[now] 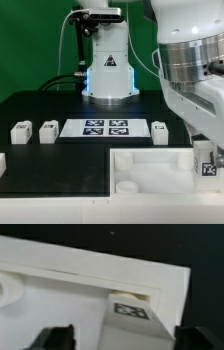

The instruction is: Assemble one leg

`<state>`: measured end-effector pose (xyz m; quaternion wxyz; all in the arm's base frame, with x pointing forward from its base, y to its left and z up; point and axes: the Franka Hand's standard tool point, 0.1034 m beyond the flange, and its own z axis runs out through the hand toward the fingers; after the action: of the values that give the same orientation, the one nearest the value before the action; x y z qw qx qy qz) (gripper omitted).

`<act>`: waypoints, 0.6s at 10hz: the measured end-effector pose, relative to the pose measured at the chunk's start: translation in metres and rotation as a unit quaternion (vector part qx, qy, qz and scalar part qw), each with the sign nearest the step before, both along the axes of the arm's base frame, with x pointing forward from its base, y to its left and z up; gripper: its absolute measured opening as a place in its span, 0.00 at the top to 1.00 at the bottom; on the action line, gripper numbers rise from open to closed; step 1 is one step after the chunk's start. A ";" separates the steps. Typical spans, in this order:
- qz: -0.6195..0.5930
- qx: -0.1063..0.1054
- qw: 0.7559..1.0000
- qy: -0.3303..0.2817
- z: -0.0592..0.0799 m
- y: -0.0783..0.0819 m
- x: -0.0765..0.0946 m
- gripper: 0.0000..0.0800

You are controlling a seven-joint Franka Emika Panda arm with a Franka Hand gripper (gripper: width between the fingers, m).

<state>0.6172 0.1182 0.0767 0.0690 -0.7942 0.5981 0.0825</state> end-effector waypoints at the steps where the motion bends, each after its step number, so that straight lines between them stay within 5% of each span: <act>1: 0.090 -0.002 0.996 -0.007 0.001 0.000 0.000 0.23; 4: 0.232 0.004 0.972 -0.039 0.000 -0.001 0.001 0.19; 6: 0.420 -0.029 0.905 -0.057 -0.001 -0.001 0.000 0.19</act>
Offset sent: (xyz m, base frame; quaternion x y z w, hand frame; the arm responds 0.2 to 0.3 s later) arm 0.0000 0.0000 0.0000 0.0000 0.0000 -0.2667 0.9638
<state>0.6176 0.1172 0.0759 0.0390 -0.9769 0.2063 0.0407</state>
